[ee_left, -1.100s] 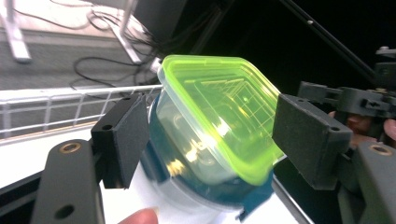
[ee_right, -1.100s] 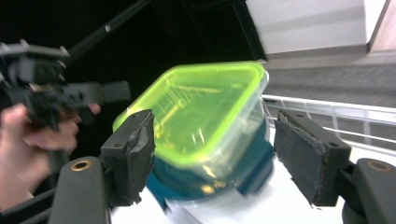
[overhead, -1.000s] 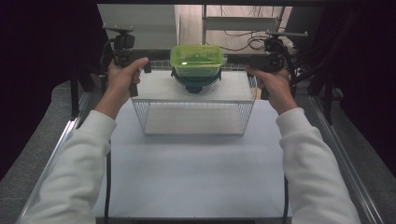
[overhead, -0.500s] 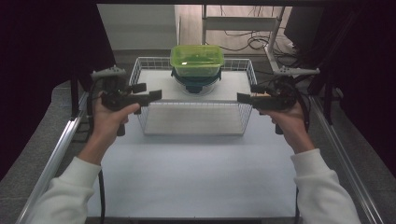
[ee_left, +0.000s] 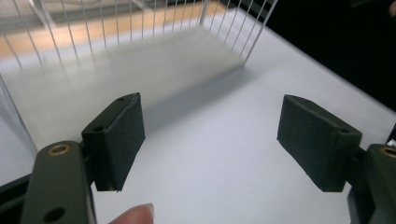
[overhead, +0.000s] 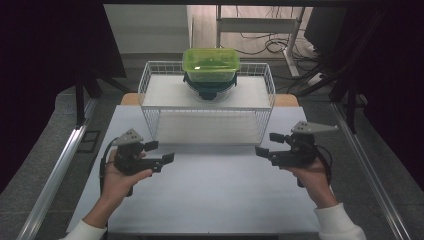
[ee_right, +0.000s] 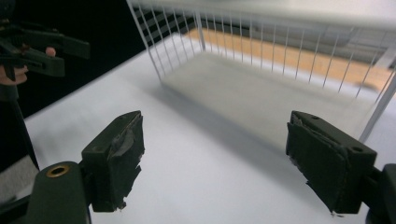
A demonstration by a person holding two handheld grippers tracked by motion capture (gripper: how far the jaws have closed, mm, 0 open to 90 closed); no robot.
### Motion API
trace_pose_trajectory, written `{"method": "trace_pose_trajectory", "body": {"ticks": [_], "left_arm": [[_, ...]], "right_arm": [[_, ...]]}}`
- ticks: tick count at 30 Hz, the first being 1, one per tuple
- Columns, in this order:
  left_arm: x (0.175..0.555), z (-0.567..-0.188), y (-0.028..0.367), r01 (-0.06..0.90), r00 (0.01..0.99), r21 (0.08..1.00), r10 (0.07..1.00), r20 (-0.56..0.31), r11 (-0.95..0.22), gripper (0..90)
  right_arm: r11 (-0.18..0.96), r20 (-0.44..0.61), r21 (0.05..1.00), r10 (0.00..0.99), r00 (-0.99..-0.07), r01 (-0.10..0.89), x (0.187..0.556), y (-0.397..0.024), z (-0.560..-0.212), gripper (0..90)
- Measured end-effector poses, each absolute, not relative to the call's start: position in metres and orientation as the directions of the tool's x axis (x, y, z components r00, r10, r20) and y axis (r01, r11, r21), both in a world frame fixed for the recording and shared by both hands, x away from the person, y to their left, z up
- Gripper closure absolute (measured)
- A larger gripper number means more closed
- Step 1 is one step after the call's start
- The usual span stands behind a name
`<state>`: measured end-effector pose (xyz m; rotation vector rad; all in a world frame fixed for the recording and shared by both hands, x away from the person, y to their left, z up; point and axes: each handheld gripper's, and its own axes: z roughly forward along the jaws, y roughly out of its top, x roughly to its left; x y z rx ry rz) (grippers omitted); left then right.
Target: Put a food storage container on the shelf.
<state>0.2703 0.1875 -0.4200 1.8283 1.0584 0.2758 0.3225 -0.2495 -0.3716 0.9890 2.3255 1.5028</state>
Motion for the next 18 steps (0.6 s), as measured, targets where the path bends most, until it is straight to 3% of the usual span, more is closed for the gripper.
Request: {"method": "trace_pose_trajectory", "body": {"ticks": [5, 18], "left_arm": [[0.269, -0.444, 0.187, 0.587, 0.578, 0.792, 0.772, -0.264, -0.169, 21.9], [0.274, -0.459, 0.180, 0.576, 0.576, 0.788, 0.792, -0.202, -0.218, 19.1]], "right_arm": [[0.297, 0.176, 0.843, 0.637, -0.751, 0.449, 0.318, -0.246, -0.396, 18.8], [0.259, 0.158, 0.876, 0.645, -0.748, 0.408, 0.311, -0.252, -0.403, 16.6]]}}
